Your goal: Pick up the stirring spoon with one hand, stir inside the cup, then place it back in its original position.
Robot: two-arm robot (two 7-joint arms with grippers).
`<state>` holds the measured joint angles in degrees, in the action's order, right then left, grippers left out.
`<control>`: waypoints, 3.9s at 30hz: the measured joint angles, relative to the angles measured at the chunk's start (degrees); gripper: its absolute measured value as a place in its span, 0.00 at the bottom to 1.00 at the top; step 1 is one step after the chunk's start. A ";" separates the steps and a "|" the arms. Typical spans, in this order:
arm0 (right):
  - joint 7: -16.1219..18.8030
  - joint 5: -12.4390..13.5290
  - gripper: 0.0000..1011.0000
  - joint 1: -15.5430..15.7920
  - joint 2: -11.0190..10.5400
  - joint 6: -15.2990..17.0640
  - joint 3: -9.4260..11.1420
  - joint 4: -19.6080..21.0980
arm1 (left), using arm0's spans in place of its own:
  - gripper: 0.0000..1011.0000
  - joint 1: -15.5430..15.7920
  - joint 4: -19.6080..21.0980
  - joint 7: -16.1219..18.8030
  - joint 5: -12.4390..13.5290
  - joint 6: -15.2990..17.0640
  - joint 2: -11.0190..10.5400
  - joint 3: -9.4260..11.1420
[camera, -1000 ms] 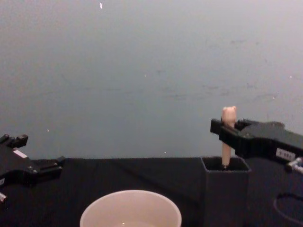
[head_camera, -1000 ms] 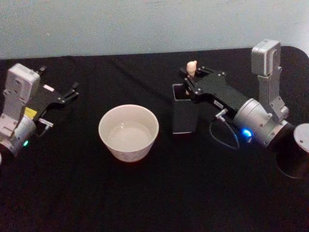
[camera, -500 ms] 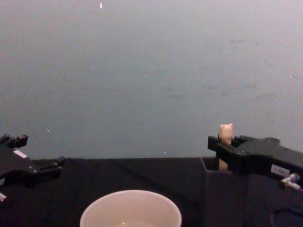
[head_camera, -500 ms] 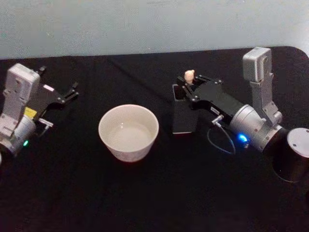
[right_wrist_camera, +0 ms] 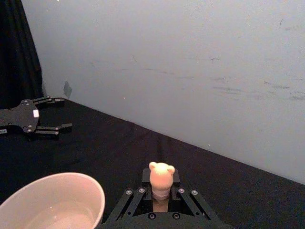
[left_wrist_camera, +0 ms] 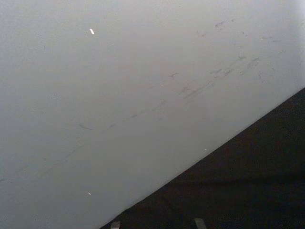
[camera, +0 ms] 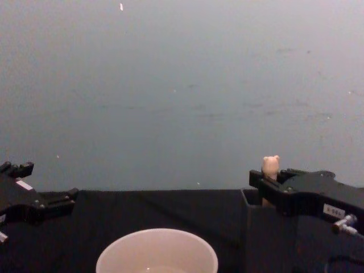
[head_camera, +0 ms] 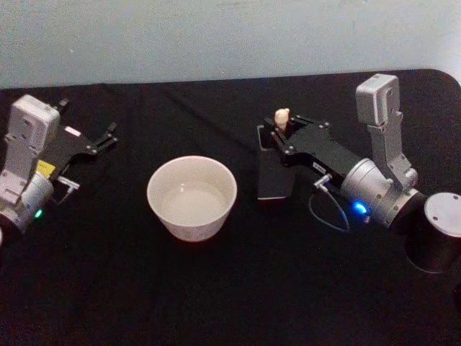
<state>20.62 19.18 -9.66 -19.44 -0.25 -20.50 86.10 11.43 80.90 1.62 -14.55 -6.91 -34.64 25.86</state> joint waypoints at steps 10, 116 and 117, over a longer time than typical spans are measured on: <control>0.08 0.23 0.26 0.00 -0.05 0.00 0.05 0.01 | 0.99 0.00 0.00 0.00 0.00 0.00 0.00 0.00; -11.30 -8.22 0.99 0.06 4.07 -2.26 7.80 -10.18 | 0.99 0.00 0.00 0.00 0.00 0.00 0.00 0.00; -11.30 -8.21 0.99 0.05 4.07 -2.26 7.80 -10.17 | 0.99 0.00 0.00 0.00 0.00 0.00 0.00 0.00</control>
<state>9.32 10.97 -9.61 -15.38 -2.50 -12.70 75.93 11.43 80.90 1.62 -14.55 -6.91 -34.65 25.86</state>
